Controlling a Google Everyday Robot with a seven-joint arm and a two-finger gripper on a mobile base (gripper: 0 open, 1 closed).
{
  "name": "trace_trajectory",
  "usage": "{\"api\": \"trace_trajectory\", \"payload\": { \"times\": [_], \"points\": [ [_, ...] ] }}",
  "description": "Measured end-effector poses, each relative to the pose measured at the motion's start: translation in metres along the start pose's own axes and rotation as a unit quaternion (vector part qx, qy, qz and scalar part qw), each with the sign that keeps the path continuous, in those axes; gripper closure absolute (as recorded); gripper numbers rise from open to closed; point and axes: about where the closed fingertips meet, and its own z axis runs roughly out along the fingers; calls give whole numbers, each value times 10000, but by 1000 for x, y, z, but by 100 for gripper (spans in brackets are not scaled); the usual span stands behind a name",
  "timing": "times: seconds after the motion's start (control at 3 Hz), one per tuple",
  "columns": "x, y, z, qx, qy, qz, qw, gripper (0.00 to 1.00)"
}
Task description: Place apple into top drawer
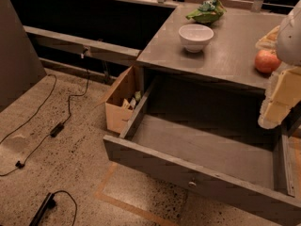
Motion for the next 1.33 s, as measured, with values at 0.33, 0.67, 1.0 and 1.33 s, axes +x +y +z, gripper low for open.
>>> {"api": "trace_trajectory", "payload": {
  "times": [0.33, 0.67, 1.0, 1.33],
  "points": [
    [0, 0, 0, 1, -1, 1, 10000, 0],
    [11, -14, 1, 232, -183, 369, 9989, 0],
    [51, -35, -2, 721, -565, 1244, 9880, 0],
    [91, -60, -6, 1358, -1020, 1993, 9651, 0]
  ]
}}
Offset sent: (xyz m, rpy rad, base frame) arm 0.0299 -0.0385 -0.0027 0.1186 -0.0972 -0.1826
